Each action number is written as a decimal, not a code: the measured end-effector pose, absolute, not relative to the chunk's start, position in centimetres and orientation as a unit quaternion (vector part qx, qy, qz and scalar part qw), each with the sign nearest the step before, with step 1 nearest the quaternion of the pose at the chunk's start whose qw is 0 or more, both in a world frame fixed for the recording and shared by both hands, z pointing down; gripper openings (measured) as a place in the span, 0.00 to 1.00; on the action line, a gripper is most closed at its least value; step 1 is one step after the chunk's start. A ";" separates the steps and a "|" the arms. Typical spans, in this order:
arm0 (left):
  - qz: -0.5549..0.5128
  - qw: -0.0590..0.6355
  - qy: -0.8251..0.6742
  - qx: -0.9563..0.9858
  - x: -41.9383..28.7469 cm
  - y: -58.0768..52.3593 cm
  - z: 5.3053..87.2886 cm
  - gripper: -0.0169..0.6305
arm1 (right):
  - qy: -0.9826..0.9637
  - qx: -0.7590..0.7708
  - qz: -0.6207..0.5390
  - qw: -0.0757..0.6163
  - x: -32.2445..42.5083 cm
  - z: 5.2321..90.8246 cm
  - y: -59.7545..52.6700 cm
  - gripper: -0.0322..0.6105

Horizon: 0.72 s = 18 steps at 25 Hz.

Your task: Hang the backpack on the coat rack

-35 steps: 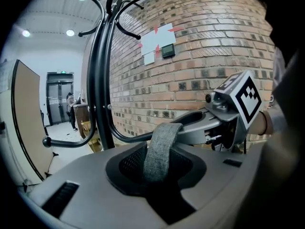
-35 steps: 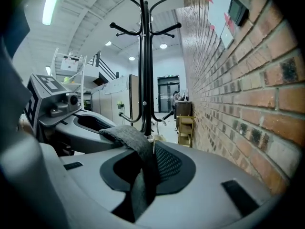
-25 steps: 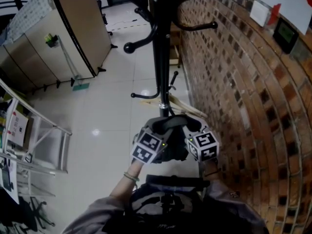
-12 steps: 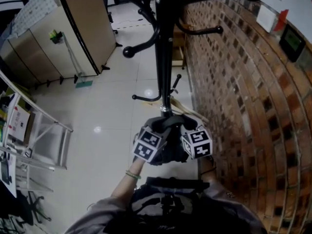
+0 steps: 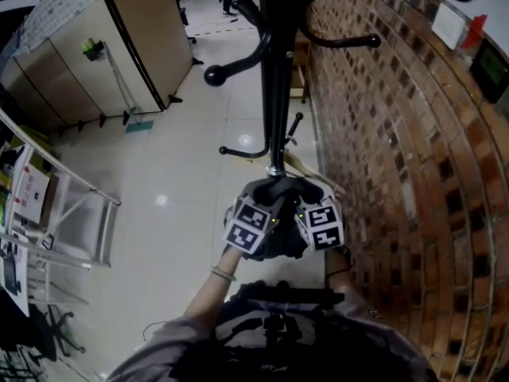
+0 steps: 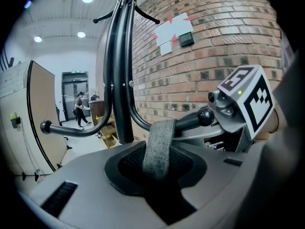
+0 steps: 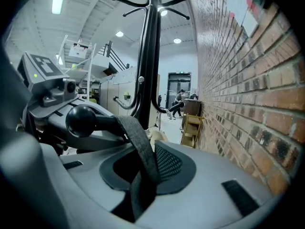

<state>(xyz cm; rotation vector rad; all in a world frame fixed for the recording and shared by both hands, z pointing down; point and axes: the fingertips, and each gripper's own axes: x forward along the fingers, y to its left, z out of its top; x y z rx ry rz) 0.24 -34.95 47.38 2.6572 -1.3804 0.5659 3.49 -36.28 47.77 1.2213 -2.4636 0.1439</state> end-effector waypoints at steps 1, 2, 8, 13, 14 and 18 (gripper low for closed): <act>0.185 0.047 -0.455 0.870 0.2 -35.0 47.5 0.21 | -0.878 0.436 0.047 0.193 3.4 47.9 -36.3 0.18; 0.185 0.048 -0.458 0.868 0.1 -35.0 47.5 0.22 | -0.877 0.439 0.044 0.190 3.4 48.1 -36.3 0.18; 0.198 0.031 -0.470 0.860 -0.3 -34.6 47.5 0.23 | -0.859 0.471 0.036 0.196 3.6 48.2 -35.7 0.18; 0.197 0.025 -0.461 0.865 -0.4 -34.0 47.4 0.24 | -0.850 0.491 0.066 0.177 3.8 47.9 -35.1 0.20; 0.199 0.023 -0.459 0.866 -0.4 -33.9 47.4 0.24 | -0.848 0.496 0.068 0.175 3.8 47.7 -35.1 0.20; 0.209 0.010 -0.453 0.866 -0.7 -33.4 47.4 0.24 | -0.837 0.515 0.063 0.170 4.1 47.2 -34.6 0.22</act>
